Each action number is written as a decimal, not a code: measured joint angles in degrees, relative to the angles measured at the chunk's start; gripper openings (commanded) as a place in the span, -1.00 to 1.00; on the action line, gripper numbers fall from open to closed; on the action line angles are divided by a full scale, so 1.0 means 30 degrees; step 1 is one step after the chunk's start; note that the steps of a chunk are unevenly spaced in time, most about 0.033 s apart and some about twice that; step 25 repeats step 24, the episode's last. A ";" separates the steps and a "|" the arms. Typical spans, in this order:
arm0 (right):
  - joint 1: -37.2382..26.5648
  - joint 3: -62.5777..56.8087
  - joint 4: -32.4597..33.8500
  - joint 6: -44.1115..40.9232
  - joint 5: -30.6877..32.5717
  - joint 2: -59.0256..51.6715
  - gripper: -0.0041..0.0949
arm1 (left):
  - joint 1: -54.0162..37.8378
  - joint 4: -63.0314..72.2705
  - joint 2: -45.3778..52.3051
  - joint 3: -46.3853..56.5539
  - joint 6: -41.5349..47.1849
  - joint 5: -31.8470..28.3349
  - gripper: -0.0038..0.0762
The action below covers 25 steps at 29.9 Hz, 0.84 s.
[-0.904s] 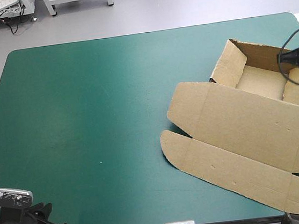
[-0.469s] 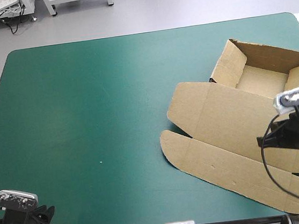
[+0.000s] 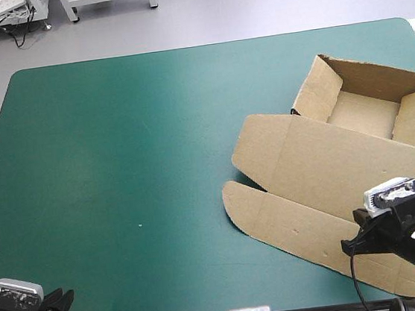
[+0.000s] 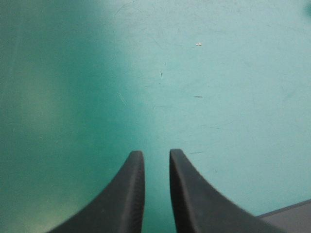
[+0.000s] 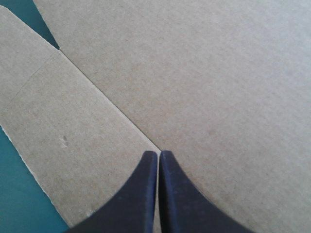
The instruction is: Fold the box
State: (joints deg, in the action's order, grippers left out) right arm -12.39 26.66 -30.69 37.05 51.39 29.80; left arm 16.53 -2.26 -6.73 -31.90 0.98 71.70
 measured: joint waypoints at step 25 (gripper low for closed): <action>0.0013 -0.0519 -0.1336 0.0952 -0.0476 -0.0051 -0.91 | 0.0000 0.0222 0.1414 0.0000 0.0000 0.0022 -0.58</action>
